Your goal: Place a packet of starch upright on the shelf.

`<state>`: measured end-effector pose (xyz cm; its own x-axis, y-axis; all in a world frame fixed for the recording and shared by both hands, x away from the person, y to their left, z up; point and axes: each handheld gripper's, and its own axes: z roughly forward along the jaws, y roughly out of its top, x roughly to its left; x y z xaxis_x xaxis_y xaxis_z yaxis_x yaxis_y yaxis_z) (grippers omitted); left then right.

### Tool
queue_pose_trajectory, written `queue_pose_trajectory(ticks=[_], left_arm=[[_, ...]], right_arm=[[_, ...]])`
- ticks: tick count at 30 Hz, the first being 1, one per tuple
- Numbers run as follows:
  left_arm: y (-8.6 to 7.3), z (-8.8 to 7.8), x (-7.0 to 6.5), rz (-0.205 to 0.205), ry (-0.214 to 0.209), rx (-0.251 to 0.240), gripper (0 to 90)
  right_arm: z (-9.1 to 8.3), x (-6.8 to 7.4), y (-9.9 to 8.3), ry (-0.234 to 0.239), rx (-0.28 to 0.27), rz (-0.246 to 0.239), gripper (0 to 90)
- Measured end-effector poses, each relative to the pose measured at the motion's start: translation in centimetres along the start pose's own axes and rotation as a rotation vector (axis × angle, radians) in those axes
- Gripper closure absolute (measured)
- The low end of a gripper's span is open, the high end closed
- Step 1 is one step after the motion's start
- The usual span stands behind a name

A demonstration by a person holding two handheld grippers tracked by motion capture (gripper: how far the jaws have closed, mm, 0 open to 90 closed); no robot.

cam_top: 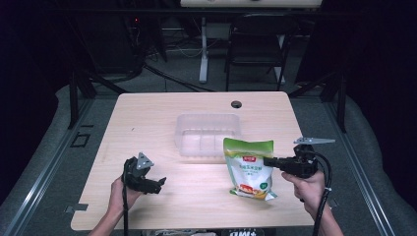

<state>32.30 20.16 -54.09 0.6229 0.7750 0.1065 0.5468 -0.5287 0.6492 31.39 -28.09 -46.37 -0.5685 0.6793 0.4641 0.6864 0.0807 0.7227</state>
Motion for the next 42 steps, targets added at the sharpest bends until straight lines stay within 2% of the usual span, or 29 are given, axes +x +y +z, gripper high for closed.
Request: queue_pose_trajectory(ticks=[5,6,18,42], left_arm=[[0.0,0.0,0.0,0.003,0.007,0.003,3.9],[0.0,0.0,0.0,-0.001,0.004,0.003,4.0],[0.0,0.0,0.0,-0.002,0.002,0.002,3.8],[0.0,0.1,0.0,0.000,0.005,0.003,3.8]], right_arm=[[0.1,0.3,0.1,0.013,-0.009,0.002,89.8],[0.2,0.3,0.1,0.027,-0.007,-0.004,89.9],[0.3,1.3,0.5,0.005,-0.008,-0.034,90.0],[0.2,2.1,1.0,0.010,-0.031,-0.036,90.0]])
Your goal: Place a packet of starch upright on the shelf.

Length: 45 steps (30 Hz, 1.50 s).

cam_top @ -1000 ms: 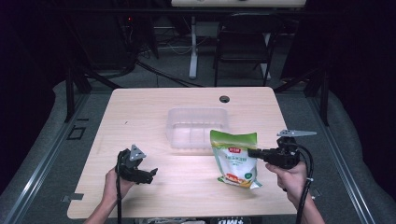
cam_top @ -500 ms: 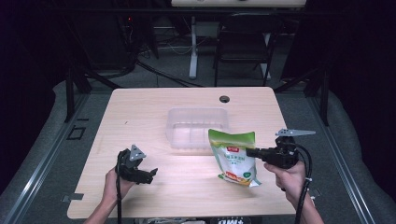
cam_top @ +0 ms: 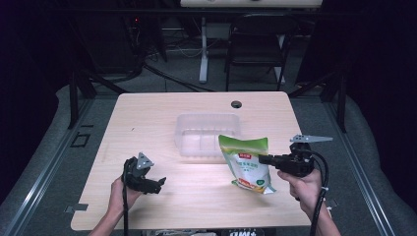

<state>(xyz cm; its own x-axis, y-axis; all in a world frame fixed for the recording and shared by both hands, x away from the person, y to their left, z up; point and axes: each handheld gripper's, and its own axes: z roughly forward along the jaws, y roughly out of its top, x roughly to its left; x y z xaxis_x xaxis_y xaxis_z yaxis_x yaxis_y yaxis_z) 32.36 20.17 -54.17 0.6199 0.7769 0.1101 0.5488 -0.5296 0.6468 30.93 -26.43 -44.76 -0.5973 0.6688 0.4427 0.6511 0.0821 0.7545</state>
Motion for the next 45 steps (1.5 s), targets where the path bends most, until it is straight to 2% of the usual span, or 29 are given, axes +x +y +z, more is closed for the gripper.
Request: queue_pose_trajectory(ticks=[13,21,45], left_arm=[[0.0,0.1,0.0,-0.002,0.000,0.001,3.8],[0.0,0.0,0.0,-0.003,0.001,0.002,3.8],[0.0,0.0,0.0,-0.001,0.002,0.002,3.8]], right_arm=[[-0.3,0.2,0.3,0.001,-0.014,0.007,90.0],[-0.5,0.6,0.7,0.004,-0.025,-0.005,90.0],[-0.3,2.5,3.4,0.020,-0.094,-0.036,90.0]])
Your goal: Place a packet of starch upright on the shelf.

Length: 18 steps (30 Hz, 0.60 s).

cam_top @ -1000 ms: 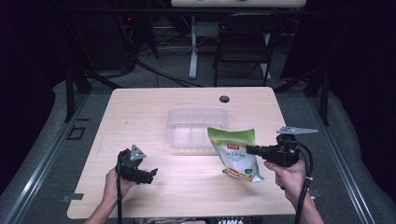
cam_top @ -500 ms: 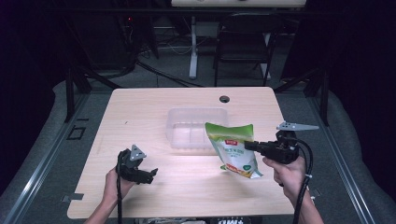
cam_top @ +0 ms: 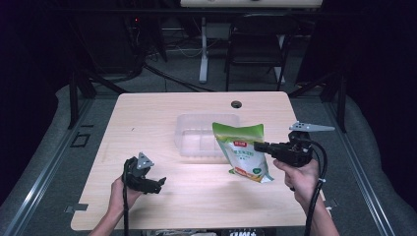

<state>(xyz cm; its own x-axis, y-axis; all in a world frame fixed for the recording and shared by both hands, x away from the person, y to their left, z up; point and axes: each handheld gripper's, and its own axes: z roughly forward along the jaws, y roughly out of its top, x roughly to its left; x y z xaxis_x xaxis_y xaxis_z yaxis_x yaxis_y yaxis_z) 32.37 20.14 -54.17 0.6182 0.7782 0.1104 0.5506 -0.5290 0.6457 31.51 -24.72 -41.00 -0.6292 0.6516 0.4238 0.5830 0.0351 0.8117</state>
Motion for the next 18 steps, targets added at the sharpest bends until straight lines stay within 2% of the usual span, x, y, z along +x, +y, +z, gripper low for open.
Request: queue_pose_trajectory(ticks=[18], left_arm=[[0.0,0.0,0.0,0.004,-0.003,-0.002,3.8]], right_arm=[[1.1,0.8,2.9,-0.023,-0.032,-0.023,90.0]])
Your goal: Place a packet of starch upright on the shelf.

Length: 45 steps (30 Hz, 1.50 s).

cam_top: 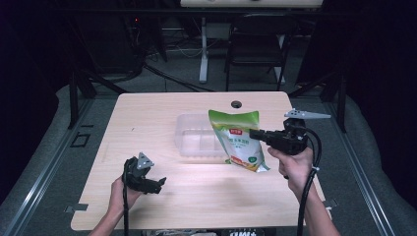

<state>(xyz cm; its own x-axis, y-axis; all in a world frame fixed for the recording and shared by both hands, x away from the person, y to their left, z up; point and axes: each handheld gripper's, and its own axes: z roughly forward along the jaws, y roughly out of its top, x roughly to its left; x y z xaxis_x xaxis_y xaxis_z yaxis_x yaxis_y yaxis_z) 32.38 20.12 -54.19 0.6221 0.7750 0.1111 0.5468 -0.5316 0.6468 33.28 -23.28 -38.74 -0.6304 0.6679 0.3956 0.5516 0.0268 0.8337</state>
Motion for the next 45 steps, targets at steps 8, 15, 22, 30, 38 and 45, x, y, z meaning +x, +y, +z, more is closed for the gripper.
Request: queue_pose_trajectory(ticks=[8,15,22,30,38,45], left_arm=[[0.0,0.0,0.0,-0.002,-0.001,0.000,3.9],[0.0,0.0,0.0,-0.002,0.000,0.000,3.9],[0.0,0.0,0.0,-0.001,-0.003,-0.001,3.9],[0.0,0.1,0.0,-0.005,-0.009,0.003,3.8],[0.0,0.0,0.1,-0.002,-0.009,0.002,3.9],[0.0,0.1,0.0,-0.003,-0.010,0.002,3.9]], right_arm=[[0.9,0.4,1.4,-0.015,-0.021,-0.004,90.0],[1.6,0.7,2.5,-0.035,-0.026,-0.018,90.0],[2.4,0.5,3.6,-0.078,-0.029,-0.029,90.0],[3.3,0.1,4.4,-0.117,-0.024,-0.024,90.0],[4.5,-0.6,5.1,-0.148,-0.031,-0.001,90.0],[5.6,-1.0,5.3,-0.157,-0.035,0.014,90.0]])
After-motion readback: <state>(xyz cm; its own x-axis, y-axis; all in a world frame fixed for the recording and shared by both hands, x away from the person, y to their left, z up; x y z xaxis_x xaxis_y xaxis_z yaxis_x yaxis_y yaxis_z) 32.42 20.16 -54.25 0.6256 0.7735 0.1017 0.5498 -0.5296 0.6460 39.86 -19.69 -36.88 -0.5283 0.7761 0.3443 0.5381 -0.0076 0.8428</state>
